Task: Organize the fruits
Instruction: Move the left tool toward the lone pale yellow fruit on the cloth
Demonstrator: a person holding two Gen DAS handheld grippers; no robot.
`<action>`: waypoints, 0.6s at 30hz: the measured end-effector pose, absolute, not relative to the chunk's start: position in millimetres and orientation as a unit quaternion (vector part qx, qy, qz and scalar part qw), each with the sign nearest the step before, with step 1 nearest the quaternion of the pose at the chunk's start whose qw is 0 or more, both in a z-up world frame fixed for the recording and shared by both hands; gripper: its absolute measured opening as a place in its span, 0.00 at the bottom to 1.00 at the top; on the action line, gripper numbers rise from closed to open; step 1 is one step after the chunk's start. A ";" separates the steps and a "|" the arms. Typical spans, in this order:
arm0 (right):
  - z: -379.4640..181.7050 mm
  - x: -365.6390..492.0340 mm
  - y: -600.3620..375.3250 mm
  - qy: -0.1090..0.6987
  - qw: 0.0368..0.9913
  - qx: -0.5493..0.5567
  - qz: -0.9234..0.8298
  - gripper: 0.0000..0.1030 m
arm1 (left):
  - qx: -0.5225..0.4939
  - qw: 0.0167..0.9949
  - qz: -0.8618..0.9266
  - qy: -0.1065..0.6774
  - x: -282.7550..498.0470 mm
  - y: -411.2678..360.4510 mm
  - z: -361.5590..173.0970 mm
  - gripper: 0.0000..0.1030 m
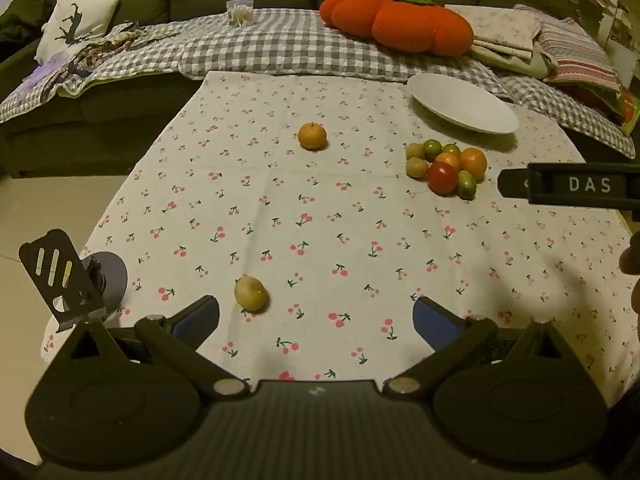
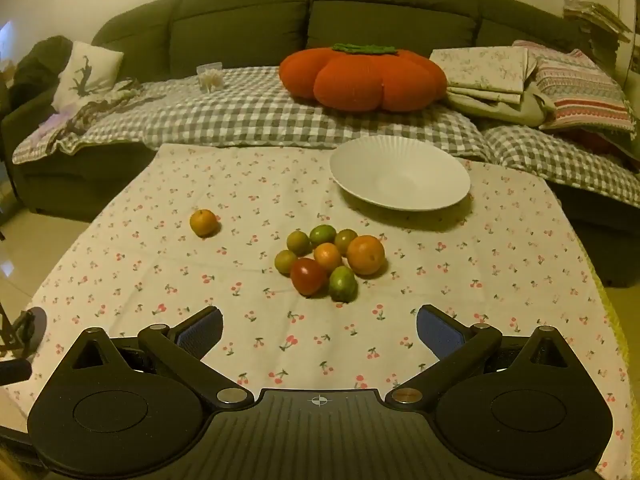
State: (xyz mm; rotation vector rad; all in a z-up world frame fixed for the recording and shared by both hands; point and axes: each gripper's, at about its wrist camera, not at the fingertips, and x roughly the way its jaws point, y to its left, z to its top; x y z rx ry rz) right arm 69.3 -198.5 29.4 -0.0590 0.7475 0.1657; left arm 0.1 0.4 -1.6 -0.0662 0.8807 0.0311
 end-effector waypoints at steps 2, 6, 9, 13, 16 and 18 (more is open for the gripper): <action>27.5 69.6 -198.9 0.367 0.926 -0.029 0.081 1.00 | -0.032 0.904 0.017 0.426 -0.2 -1.0 -1.8 0.99; 23.7 68.7 -201.1 0.370 0.925 -0.022 0.082 1.00 | -0.031 0.902 0.015 0.430 5.0 8.2 -6.1 0.99; 25.5 71.8 -200.6 0.373 0.924 -0.019 0.082 1.00 | -0.029 0.900 0.017 0.434 3.9 5.8 -10.1 0.99; 23.6 71.7 -202.3 0.375 0.923 -0.019 0.087 1.00 | -0.032 0.898 0.021 0.439 6.6 5.8 -10.5 0.99; 23.1 72.7 -202.2 0.374 0.923 -0.020 0.087 1.00 | -0.032 0.896 0.024 0.442 7.8 6.9 -11.3 0.99; 23.0 73.5 -201.7 0.375 0.923 -0.019 0.086 1.00 | -0.031 0.894 0.026 0.447 8.9 7.6 -12.4 0.99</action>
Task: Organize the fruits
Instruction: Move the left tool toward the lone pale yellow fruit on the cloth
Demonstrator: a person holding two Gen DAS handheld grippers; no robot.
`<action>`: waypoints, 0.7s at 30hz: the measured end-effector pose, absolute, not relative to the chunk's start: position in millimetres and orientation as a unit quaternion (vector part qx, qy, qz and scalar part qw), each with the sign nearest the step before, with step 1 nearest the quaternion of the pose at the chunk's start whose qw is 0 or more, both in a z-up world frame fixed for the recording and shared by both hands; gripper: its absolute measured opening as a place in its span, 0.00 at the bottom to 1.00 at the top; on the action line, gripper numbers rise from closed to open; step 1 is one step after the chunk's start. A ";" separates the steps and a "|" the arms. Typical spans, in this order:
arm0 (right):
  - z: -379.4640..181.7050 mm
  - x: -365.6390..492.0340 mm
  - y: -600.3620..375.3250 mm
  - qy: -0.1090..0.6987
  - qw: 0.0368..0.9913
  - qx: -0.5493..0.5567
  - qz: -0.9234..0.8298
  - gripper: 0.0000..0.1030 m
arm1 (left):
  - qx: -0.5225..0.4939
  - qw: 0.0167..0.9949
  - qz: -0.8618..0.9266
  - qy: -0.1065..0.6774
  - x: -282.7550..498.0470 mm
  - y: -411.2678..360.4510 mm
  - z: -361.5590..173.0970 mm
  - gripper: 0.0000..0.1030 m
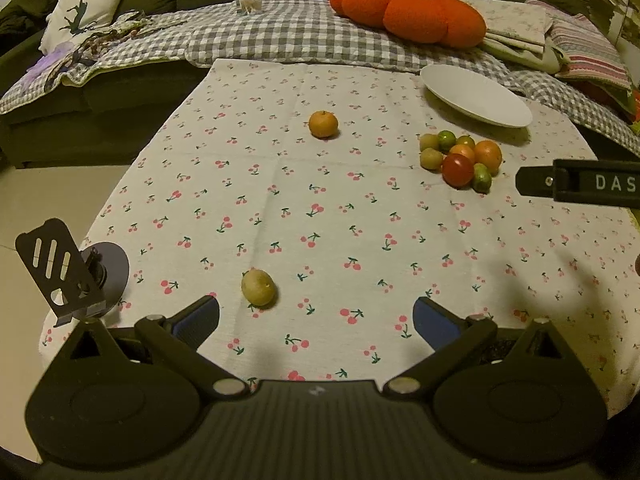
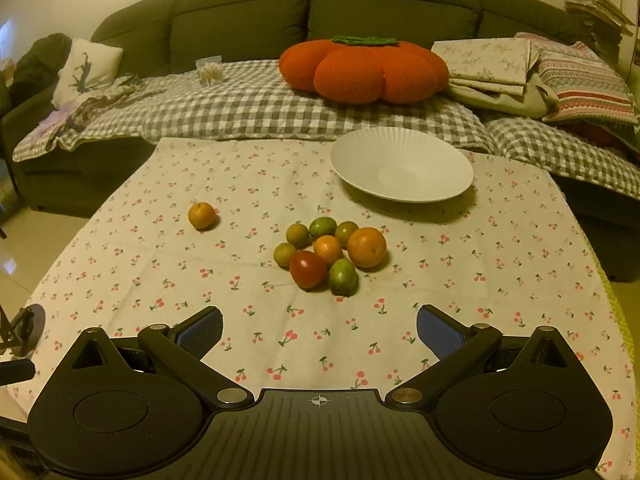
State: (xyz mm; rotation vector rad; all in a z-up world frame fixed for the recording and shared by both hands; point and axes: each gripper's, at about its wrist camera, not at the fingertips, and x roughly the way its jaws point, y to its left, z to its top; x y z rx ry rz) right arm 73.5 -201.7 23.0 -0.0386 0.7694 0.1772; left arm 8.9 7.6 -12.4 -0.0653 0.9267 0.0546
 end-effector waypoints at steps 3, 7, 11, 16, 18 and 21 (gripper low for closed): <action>20.6 72.5 -200.1 0.373 0.924 -0.021 0.088 1.00 | -0.031 0.893 0.027 0.449 9.9 8.4 -13.8 0.99; 18.4 73.7 -199.4 0.375 0.922 -0.028 0.087 1.00 | -0.030 0.893 0.028 0.448 10.8 9.4 -14.7 0.99; 19.0 75.3 -199.8 0.383 0.919 -0.026 0.086 1.00 | -0.032 0.892 0.030 0.451 14.2 11.4 -18.8 0.99; 16.2 79.2 -199.7 0.408 0.909 -0.026 0.083 1.00 | -0.029 0.891 0.032 0.452 18.5 15.9 -28.1 0.98; 14.3 80.8 -199.8 0.417 0.905 -0.026 0.082 1.00 | -0.032 0.889 0.032 0.455 20.6 18.4 -32.2 0.97; 11.5 82.8 -201.6 0.427 0.900 -0.021 0.080 1.00 | -0.028 0.889 0.038 0.456 21.8 22.6 -37.4 0.92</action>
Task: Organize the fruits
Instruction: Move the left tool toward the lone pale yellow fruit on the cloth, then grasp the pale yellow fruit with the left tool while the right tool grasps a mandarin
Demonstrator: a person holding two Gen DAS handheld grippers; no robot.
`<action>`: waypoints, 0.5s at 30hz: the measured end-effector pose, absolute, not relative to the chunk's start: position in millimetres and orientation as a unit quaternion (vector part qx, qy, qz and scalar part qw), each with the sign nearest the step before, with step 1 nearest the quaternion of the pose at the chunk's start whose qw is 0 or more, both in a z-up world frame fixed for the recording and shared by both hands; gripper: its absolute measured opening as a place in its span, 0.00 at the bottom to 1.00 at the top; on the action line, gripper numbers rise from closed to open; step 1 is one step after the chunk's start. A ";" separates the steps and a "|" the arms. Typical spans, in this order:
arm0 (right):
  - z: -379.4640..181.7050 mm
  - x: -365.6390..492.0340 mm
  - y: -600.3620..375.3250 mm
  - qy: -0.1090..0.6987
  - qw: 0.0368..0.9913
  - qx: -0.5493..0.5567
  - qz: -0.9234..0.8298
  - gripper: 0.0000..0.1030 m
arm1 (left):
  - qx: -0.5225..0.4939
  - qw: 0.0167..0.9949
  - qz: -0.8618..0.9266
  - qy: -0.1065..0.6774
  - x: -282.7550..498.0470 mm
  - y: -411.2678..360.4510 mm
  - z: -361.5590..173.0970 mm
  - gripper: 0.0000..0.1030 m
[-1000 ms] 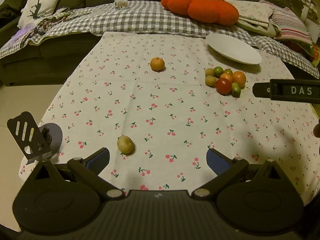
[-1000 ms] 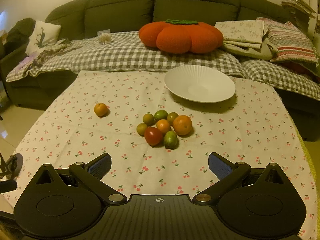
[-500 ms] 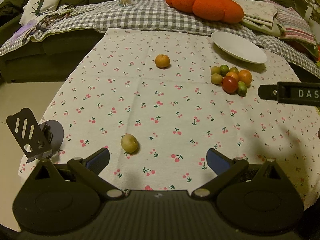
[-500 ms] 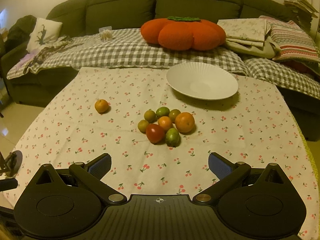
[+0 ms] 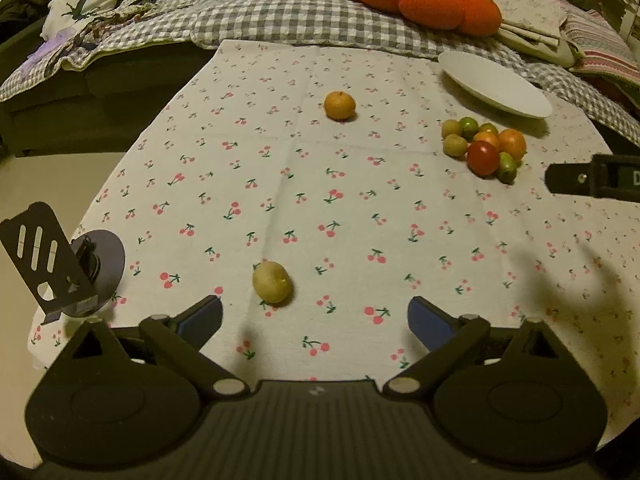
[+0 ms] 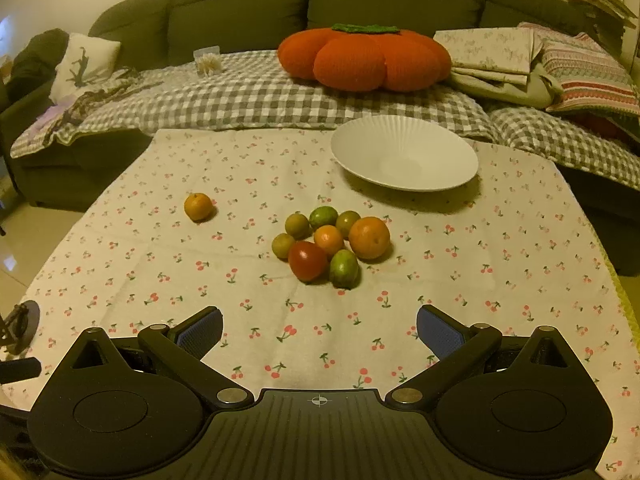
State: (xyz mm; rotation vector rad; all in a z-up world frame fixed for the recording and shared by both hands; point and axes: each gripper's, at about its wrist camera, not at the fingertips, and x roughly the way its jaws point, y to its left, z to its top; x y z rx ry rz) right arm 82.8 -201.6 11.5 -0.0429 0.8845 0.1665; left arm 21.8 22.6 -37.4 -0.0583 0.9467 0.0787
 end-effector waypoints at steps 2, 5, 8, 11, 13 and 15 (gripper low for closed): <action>8.5 84.9 -203.0 0.418 0.905 -0.016 0.081 1.00 | -0.036 0.888 0.024 0.458 23.1 25.9 -41.0 0.90; 4.6 89.2 -204.1 0.425 0.902 -0.008 0.082 1.00 | -0.052 0.887 0.012 0.458 23.7 31.7 -45.5 0.82; 0.9 91.8 -203.4 0.433 0.898 -0.009 0.079 1.00 | -0.067 0.886 0.002 0.459 26.1 36.7 -50.3 0.75; 0.2 96.0 -203.9 0.437 0.895 0.005 0.086 1.00 | -0.070 0.885 0.013 0.461 29.4 44.1 -55.6 0.64; 0.4 98.3 -205.1 0.433 0.897 0.010 0.087 1.00 | -0.078 0.882 0.017 0.464 30.7 48.7 -59.4 0.63; -0.7 100.9 -207.1 0.431 0.899 0.005 0.081 1.00 | -0.070 0.885 0.028 0.460 33.8 51.5 -62.0 0.58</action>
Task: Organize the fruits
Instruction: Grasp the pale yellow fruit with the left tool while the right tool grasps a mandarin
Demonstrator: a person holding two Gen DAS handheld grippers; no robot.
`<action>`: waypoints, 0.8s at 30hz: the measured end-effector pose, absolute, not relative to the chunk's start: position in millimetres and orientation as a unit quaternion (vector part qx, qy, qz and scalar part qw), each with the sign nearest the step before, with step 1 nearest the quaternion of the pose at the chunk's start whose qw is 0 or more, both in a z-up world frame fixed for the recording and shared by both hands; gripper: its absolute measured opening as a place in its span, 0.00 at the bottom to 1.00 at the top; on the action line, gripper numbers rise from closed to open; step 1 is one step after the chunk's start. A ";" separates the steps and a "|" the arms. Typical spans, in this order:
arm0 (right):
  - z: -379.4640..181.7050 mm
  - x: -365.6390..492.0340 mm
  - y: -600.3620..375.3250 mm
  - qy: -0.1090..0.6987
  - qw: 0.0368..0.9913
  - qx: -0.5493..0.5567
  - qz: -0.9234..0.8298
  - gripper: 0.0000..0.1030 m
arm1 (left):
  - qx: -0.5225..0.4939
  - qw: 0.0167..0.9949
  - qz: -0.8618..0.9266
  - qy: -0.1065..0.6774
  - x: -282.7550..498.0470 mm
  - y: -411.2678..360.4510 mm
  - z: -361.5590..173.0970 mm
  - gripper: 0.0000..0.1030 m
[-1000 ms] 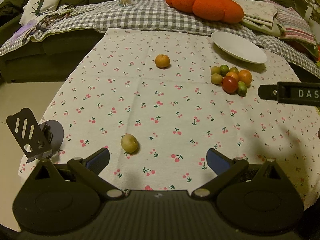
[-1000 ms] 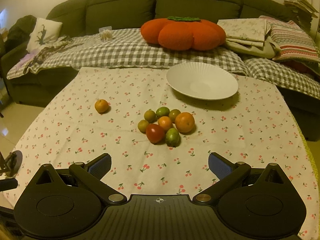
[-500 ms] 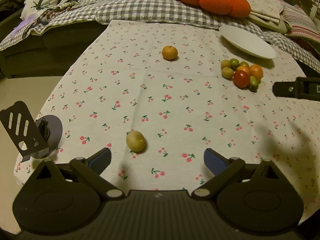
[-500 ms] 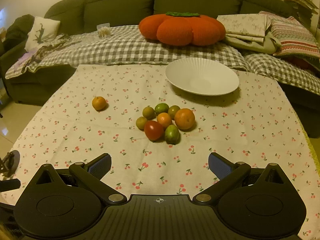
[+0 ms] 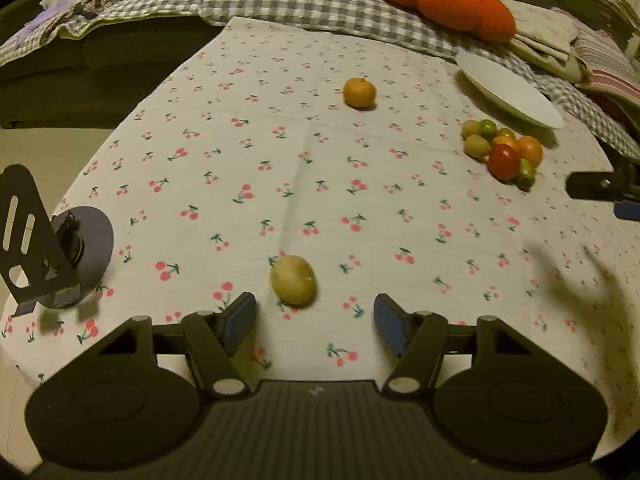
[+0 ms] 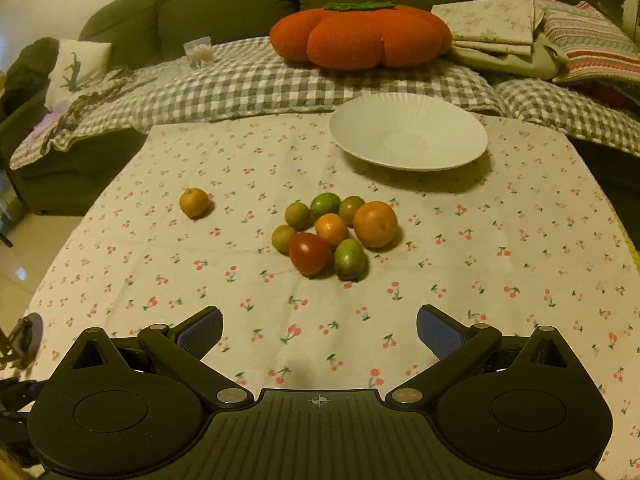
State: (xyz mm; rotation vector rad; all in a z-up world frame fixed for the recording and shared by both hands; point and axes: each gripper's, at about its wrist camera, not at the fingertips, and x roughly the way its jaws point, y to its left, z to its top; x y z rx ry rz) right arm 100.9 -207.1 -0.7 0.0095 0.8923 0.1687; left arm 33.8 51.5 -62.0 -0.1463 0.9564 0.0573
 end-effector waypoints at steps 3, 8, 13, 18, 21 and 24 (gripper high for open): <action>-4.8 105.7 -211.5 0.434 0.898 0.005 0.078 1.00 | -0.062 0.890 0.033 0.451 38.8 50.6 -64.9 0.45; -10.4 114.1 -211.3 0.429 0.899 0.009 0.089 1.00 | -0.046 0.897 0.032 0.439 48.0 46.6 -66.4 0.22; -16.3 124.1 -212.2 0.416 0.906 0.000 0.082 1.00 | -0.057 0.899 0.025 0.434 54.5 48.5 -64.6 0.22; -18.3 146.4 -196.4 0.394 0.912 0.008 0.114 0.99 | -0.068 0.902 0.017 0.426 64.6 48.8 -57.1 0.22; -19.3 164.6 -169.7 0.380 0.909 -0.017 0.168 0.99 | -0.071 0.904 0.021 0.420 73.8 53.0 -50.6 0.22; -23.0 185.8 -141.2 0.370 0.903 -0.039 0.214 0.97 | -0.069 0.910 0.034 0.407 82.8 61.6 -43.6 0.22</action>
